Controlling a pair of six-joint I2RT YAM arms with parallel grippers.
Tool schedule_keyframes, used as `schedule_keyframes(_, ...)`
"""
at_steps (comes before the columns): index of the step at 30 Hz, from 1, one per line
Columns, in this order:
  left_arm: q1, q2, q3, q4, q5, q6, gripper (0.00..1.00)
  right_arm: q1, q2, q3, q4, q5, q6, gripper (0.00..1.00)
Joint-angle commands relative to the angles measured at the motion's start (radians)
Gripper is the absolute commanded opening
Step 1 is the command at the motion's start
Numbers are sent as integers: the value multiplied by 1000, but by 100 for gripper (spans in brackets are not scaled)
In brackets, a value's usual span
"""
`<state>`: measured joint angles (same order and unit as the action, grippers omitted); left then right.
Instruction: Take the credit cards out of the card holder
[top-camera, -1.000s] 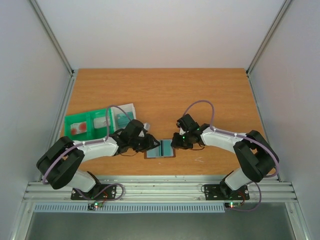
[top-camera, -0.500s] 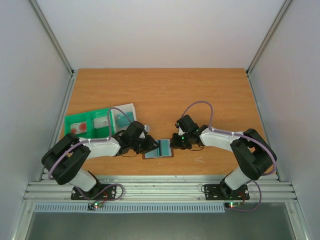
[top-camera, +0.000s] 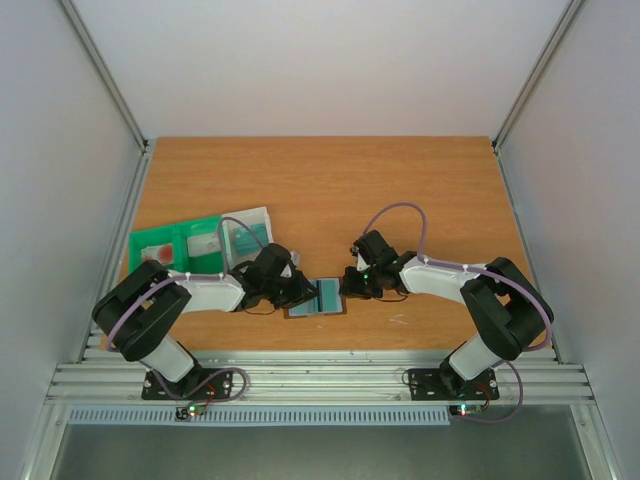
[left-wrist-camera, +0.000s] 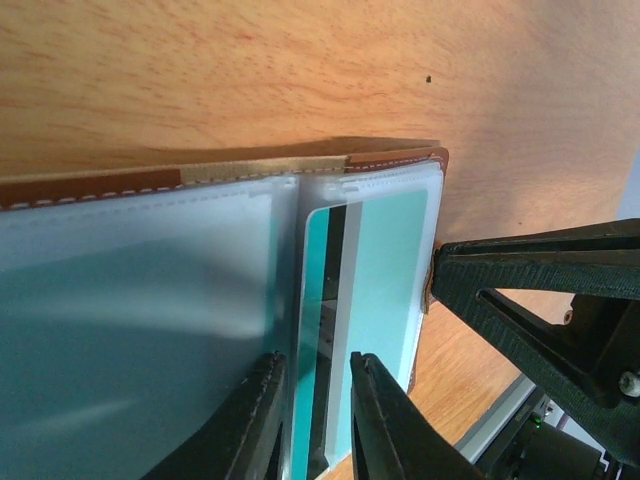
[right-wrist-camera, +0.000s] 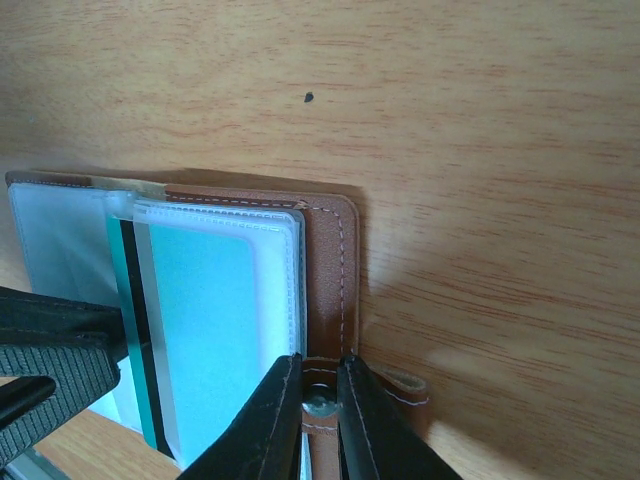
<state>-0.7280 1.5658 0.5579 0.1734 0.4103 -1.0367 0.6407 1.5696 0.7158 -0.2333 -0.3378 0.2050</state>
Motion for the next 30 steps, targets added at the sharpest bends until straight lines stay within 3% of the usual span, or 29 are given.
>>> schedule_keyframes(1,1,30,-10,79,-7,-15,20,7,16,-24,-14,7,6,11)
schedule_keyframes(5,0,37,-16,108,5,-31,16,8,13,-25,-14,7,7,11)
schedule_keyframes(11,0,21,-16,116,15,-31,1,7,16,-25,-15,10,4,11)
schedule_keyframes(30,58,-68,-90,136,59,-19,0,6,3,-10,-46,39,-9,10)
